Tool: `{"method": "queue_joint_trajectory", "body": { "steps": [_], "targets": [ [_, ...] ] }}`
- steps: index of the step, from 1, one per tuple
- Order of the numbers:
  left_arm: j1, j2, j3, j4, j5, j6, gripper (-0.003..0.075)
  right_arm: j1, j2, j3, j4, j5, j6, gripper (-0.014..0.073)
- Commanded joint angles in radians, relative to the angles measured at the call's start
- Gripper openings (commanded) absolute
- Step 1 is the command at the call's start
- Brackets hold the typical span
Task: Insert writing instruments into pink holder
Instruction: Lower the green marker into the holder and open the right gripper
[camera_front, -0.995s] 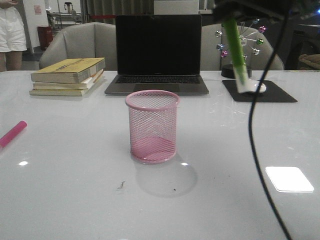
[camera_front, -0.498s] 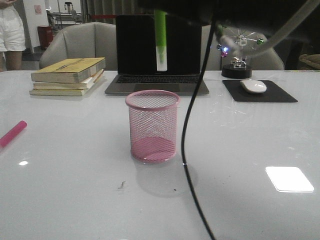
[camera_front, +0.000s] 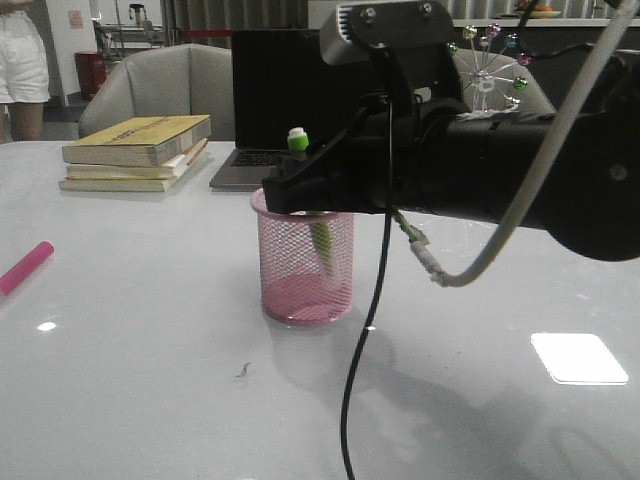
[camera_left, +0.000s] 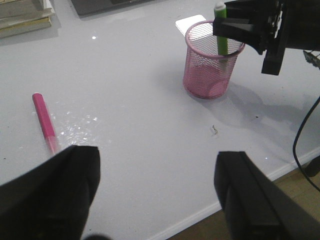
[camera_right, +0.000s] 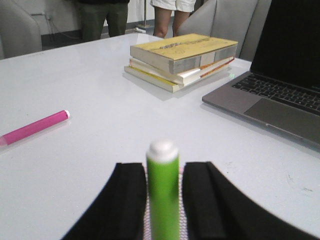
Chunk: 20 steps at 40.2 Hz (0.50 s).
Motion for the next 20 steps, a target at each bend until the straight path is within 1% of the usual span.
{"method": "queue_joint_trajectory", "body": {
  "steps": [1, 3, 6, 8, 10, 12, 14, 16, 18, 19, 20],
  "targets": [
    [-0.009, 0.008, -0.028, -0.009, -0.074, -0.001, 0.0526, -0.002, -0.049, -0.025, -0.011, -0.078, -0.008, 0.0457],
    [-0.009, 0.008, -0.028, -0.009, -0.074, -0.001, 0.0526, -0.002, -0.06, -0.025, -0.011, -0.079, -0.008, 0.0477],
    [-0.009, 0.008, -0.028, -0.009, -0.074, -0.001, 0.0526, -0.002, -0.099, -0.025, -0.011, -0.064, -0.008, 0.0477],
    [-0.009, 0.008, -0.028, -0.009, -0.074, -0.001, 0.0526, -0.002, -0.147, -0.025, -0.011, -0.027, -0.008, 0.0477],
    [-0.009, 0.008, -0.028, -0.009, -0.074, -0.001, 0.0526, -0.002, -0.204, -0.025, -0.011, 0.047, -0.008, 0.0477],
    [-0.009, 0.008, -0.028, -0.009, -0.074, -0.001, 0.0526, -0.002, -0.271, -0.025, -0.01, 0.162, -0.008, 0.0473],
    [-0.009, 0.008, -0.028, -0.009, -0.074, -0.001, 0.0526, -0.002, -0.346, -0.025, -0.002, 0.317, -0.008, 0.0463],
    [-0.009, 0.008, -0.028, -0.009, -0.074, -0.001, 0.0526, -0.002, -0.439, -0.025, 0.008, 0.529, -0.008, 0.0454],
    [-0.009, 0.008, -0.028, -0.009, -0.074, -0.001, 0.0526, -0.003, -0.512, -0.025, 0.012, 0.7, -0.008, 0.0447],
    [-0.009, 0.008, -0.028, -0.009, -0.074, -0.001, 0.0526, -0.003, -0.56, -0.025, 0.013, 0.841, -0.008, 0.0444],
    [-0.009, 0.008, -0.028, -0.009, -0.074, -0.001, 0.0526, -0.003, -0.605, -0.025, 0.013, 0.922, -0.008, 0.0444]
  ]
}}
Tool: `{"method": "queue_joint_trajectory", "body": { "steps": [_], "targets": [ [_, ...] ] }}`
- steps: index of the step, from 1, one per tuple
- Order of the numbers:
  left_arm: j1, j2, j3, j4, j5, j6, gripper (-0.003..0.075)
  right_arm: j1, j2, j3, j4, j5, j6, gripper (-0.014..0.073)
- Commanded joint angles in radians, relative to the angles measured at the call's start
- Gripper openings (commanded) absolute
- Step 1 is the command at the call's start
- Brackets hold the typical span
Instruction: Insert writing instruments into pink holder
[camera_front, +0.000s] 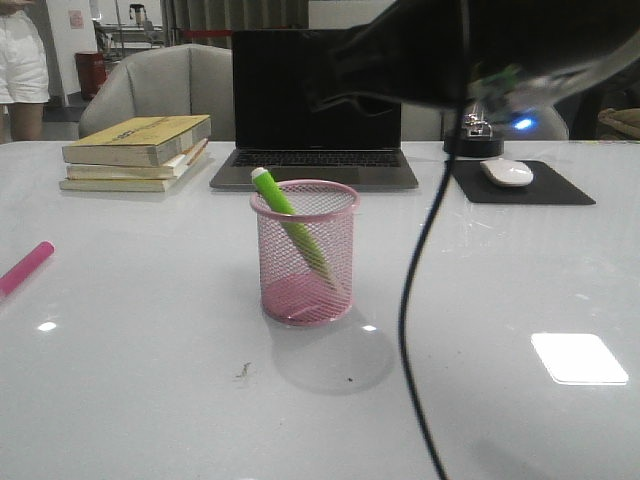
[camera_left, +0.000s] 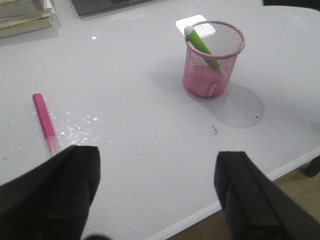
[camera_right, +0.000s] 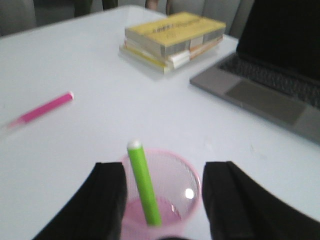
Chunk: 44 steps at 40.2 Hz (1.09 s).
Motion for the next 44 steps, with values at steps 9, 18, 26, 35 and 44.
{"method": "queue_joint_trajectory", "body": {
  "steps": [9, 18, 26, 35, 44],
  "targets": [
    [-0.009, 0.008, -0.028, -0.009, -0.074, -0.001, 0.0526, -0.003, -0.455, -0.008, 0.028, 0.787, -0.008, 0.0444],
    [-0.009, 0.008, -0.028, -0.009, -0.074, -0.001, 0.0526, -0.003, -0.719, 0.087, 0.038, 0.825, -0.008, 0.0444],
    [-0.009, 0.008, -0.028, -0.011, -0.074, -0.001, 0.0526, -0.003, -0.85, 0.116, 0.038, 0.834, -0.008, 0.0444],
    [-0.001, 0.029, -0.044, -0.009, -0.025, -0.016, 0.0526, -0.003, -0.866, 0.116, 0.038, 0.837, -0.008, 0.0444],
    [0.085, 0.21, -0.192, 0.021, 0.183, -0.034, 0.0526, -0.003, -0.866, 0.116, 0.038, 0.837, -0.008, 0.0444]
  ]
}}
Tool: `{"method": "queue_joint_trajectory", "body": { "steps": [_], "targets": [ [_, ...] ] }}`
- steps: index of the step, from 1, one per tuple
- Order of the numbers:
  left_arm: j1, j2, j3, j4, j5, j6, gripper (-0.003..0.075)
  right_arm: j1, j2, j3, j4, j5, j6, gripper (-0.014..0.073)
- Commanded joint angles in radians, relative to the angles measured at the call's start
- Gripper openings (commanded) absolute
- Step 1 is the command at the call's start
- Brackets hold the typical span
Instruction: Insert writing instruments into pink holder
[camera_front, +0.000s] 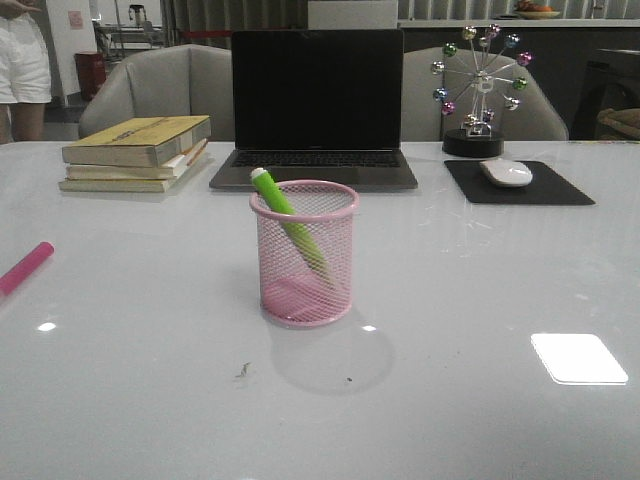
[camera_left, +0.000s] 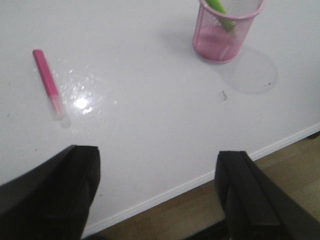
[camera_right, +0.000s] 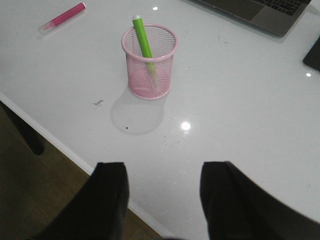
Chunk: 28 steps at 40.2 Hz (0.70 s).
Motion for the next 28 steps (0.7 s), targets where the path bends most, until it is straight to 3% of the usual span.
{"method": "queue_joint_trajectory", "body": {
  "steps": [1, 17, 28],
  "targets": [
    [0.05, 0.111, -0.104, 0.013, 0.037, -0.015, 0.0526, -0.003, 0.001, -0.027, -0.002, -0.069, -0.008, 0.0444],
    [0.299, 0.565, -0.346, 0.015, 0.062, -0.015, 0.0526, -0.003, 0.001, -0.027, -0.002, -0.069, -0.008, 0.0444],
    [0.353, 0.874, -0.537, 0.015, 0.043, -0.015, 0.0526, -0.003, 0.001, -0.027, -0.002, -0.069, -0.008, 0.0444]
  ]
}}
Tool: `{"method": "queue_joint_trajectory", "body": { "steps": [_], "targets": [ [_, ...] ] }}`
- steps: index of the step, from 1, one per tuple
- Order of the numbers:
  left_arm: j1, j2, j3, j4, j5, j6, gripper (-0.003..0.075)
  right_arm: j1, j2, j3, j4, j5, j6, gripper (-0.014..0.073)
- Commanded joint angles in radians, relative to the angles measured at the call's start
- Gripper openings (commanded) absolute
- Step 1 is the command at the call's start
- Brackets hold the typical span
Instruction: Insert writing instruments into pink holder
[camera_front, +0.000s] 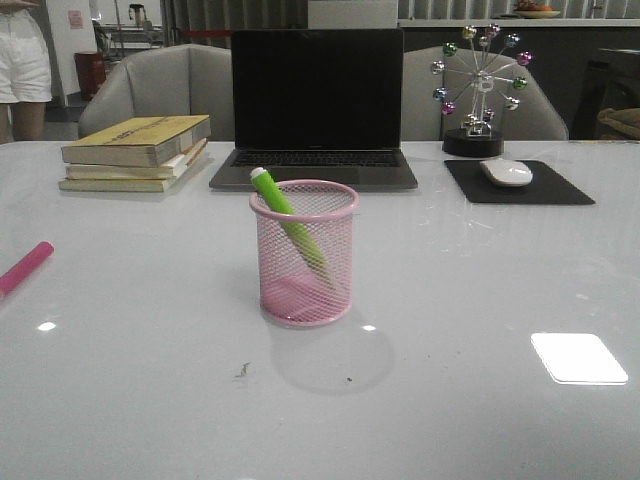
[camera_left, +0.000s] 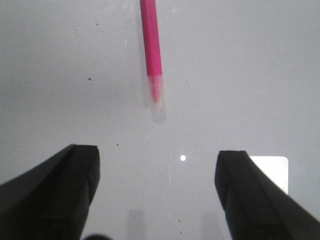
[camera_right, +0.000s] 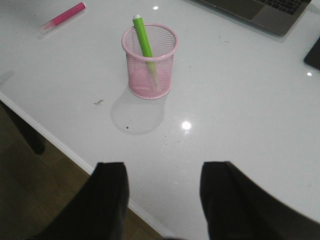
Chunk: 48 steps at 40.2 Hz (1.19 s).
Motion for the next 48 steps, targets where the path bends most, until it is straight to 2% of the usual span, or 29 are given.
{"method": "queue_joint_trajectory", "body": {
  "steps": [1, 11, 23, 48],
  "targets": [
    [0.005, 0.072, -0.105, -0.004, -0.044, -0.01, 0.0526, -0.003, 0.001, -0.029, -0.01, -0.069, -0.008, 0.0444],
    [0.005, 0.305, -0.305, -0.004, -0.031, -0.01, 0.0526, -0.003, 0.001, -0.029, -0.01, -0.069, -0.008, 0.0444],
    [0.005, 0.475, -0.464, -0.004, -0.027, -0.01, 0.0526, -0.003, 0.001, -0.029, -0.01, -0.069, -0.008, 0.0444],
    [0.005, 0.607, -0.544, -0.004, -0.024, -0.01, 0.0526, -0.003, 0.001, -0.029, -0.01, -0.069, -0.008, 0.0444]
  ]
}}
